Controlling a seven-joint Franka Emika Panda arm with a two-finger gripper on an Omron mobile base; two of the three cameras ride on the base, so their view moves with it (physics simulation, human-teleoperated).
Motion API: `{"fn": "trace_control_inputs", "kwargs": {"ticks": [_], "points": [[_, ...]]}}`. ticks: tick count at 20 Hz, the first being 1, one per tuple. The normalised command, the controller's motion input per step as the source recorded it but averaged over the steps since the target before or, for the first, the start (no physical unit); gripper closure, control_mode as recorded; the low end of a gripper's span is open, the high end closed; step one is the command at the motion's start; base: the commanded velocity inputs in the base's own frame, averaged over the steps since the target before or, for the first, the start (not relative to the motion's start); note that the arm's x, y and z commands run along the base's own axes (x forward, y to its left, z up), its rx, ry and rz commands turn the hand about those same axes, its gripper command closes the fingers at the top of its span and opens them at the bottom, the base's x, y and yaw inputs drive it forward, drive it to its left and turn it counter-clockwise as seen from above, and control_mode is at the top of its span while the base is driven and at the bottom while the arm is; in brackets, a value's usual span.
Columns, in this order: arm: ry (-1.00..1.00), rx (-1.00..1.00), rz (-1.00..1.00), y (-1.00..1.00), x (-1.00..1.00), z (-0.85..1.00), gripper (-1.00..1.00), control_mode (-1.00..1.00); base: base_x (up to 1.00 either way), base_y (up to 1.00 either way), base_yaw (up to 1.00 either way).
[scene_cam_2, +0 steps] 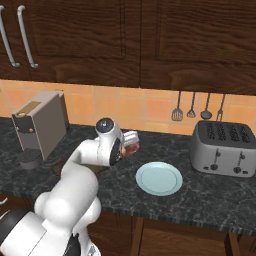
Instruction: Pick up the knife from the drawer and place it on the cutting board. Then place the meat from the plate to the cutting board.
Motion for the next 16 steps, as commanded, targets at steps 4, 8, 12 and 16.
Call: {"fn": "trace_control_inputs", "kwargs": {"ticks": [4, 8, 12, 16], "points": [[0.25, -0.02, 0.23, 1.0, 0.01, 0.51, 1.0, -1.0, 0.0, 0.0, 0.0], [0.02, 0.0, 0.15, 0.54, -0.04, -0.08, 1.0, -1.0, 0.0, 0.0, 0.0], [0.04, 0.0, 0.09, 0.76, 0.0, -0.19, 1.0, -1.0, 0.0, 0.0, 0.0], [0.0, -0.06, 0.13, 0.3, -0.11, -0.38, 1.0, -1.0, 0.0, 0.0, 0.0]]}}
